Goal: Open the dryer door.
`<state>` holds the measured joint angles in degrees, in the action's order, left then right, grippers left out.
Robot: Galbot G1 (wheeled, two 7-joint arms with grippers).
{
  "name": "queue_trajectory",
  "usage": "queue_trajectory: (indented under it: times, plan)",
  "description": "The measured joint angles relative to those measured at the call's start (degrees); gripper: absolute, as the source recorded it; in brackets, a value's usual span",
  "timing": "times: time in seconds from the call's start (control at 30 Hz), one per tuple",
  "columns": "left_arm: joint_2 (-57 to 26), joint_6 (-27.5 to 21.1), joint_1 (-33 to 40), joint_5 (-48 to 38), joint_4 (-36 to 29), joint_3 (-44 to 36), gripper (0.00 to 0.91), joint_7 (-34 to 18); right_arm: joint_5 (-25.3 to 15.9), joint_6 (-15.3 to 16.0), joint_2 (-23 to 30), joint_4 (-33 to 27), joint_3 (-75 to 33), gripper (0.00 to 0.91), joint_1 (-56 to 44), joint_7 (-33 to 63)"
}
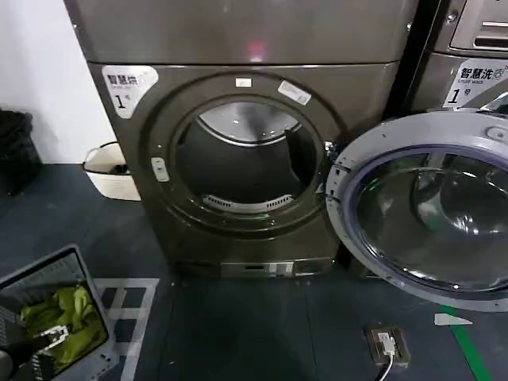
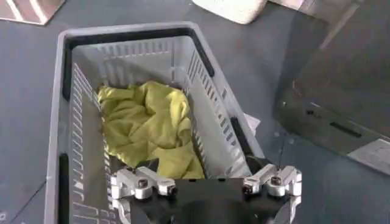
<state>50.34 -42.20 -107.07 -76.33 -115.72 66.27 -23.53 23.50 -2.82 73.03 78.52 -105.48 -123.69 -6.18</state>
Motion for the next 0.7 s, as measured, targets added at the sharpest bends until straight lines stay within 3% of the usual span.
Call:
queue_trajectory:
  times: [0.7]
  plan:
    - [0.79,0.0,-0.21,0.47,-0.19,-0.82,0.907,0.27,-0.61,0.02,0.73,0.39,-0.37,0.907,-0.14,-0.46]
